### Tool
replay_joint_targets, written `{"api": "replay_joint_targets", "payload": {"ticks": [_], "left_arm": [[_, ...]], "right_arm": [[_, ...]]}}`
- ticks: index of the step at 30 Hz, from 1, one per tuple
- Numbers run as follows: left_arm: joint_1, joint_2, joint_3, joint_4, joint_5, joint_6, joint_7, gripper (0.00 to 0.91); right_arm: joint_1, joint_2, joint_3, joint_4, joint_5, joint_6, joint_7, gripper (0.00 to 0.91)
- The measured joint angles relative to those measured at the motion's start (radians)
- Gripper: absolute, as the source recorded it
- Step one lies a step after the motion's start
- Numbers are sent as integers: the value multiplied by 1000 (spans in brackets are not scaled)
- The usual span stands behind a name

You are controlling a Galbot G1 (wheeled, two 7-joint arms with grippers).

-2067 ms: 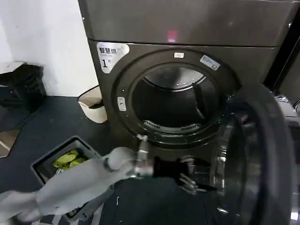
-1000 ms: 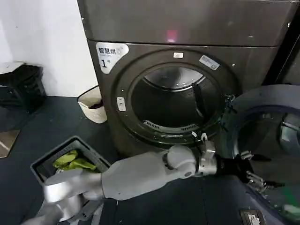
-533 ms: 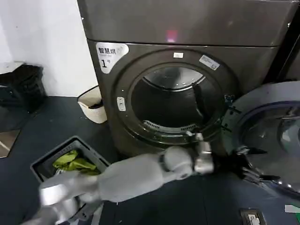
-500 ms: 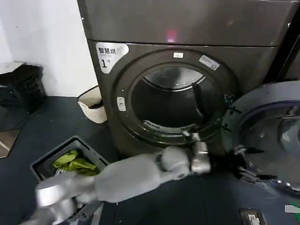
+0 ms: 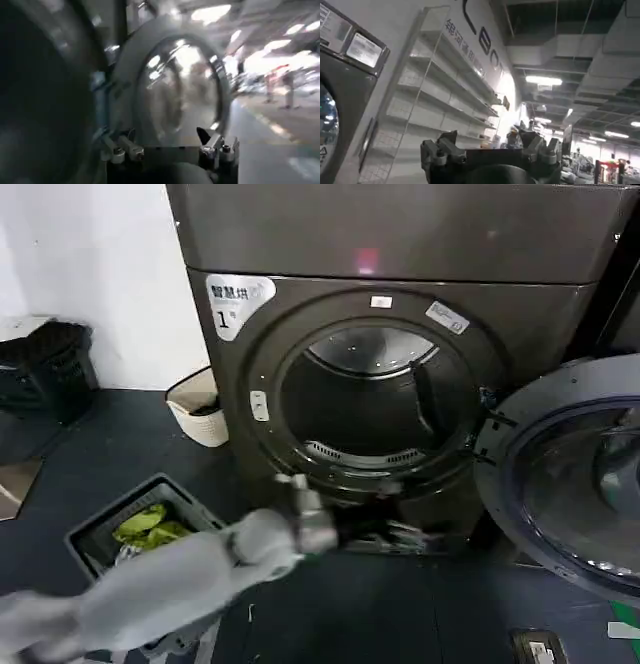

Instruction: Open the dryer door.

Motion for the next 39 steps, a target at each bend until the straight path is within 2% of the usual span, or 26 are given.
{"api": "replay_joint_targets", "payload": {"ticks": [2, 9, 12, 16, 20, 28, 39], "left_arm": [[18, 69, -17, -26, 4, -39, -36, 907], [104, 309, -93, -96, 39, -50, 4, 907], [140, 398, -112, -83, 65, -45, 9, 907], [193, 513, -147, -42, 111, -40, 77, 907], [272, 614, -178, -7, 175, -26, 105, 907], [344, 780, -202, 5, 291, 59, 125, 907], [387, 915, -292, 30, 431, 220, 232, 907]], "right_arm": [[8, 0, -5, -1, -6, 6, -1, 907], [23, -12, -17, -19, -12, 16, -2, 907], [25, -15, -22, -26, -11, 17, -7, 907], [26, -24, -21, -41, -10, 20, -9, 907], [27, -26, -22, -47, -9, 20, -12, 907], [29, -25, -32, -55, -8, 21, -18, 907], [30, -22, -30, -67, -22, 22, -26, 907]]}}
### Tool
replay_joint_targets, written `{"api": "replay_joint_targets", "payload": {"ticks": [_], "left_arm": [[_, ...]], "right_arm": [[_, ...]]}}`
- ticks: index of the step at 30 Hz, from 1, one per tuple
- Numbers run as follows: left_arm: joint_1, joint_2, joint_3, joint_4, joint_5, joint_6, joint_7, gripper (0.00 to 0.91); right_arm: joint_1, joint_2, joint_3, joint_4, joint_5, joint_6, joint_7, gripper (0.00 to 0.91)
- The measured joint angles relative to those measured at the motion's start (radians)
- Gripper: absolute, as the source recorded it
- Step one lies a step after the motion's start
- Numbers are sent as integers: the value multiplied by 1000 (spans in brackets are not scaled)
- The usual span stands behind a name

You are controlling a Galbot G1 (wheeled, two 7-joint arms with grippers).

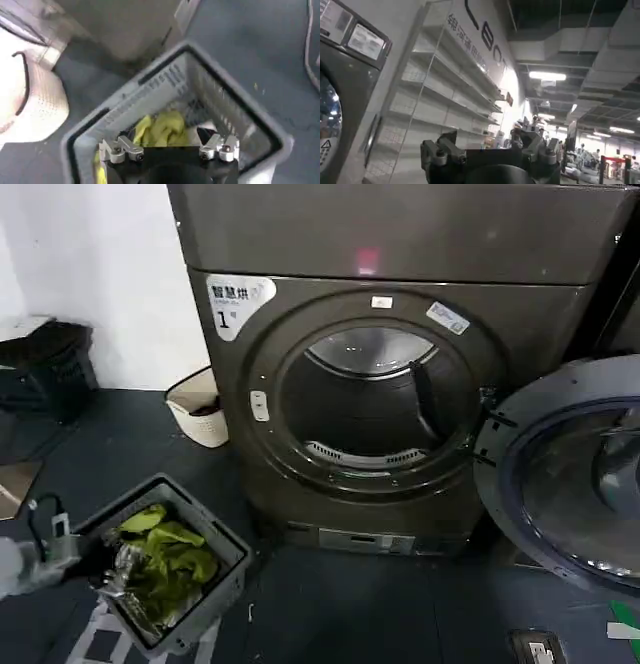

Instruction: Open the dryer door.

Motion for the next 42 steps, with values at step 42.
{"api": "replay_joint_targets", "payload": {"ticks": [42], "left_arm": [[27, 23, -72, 70, 175, 23, 99, 907]], "right_arm": [[-7, 9, 3, 6, -6, 10, -5, 907]]}}
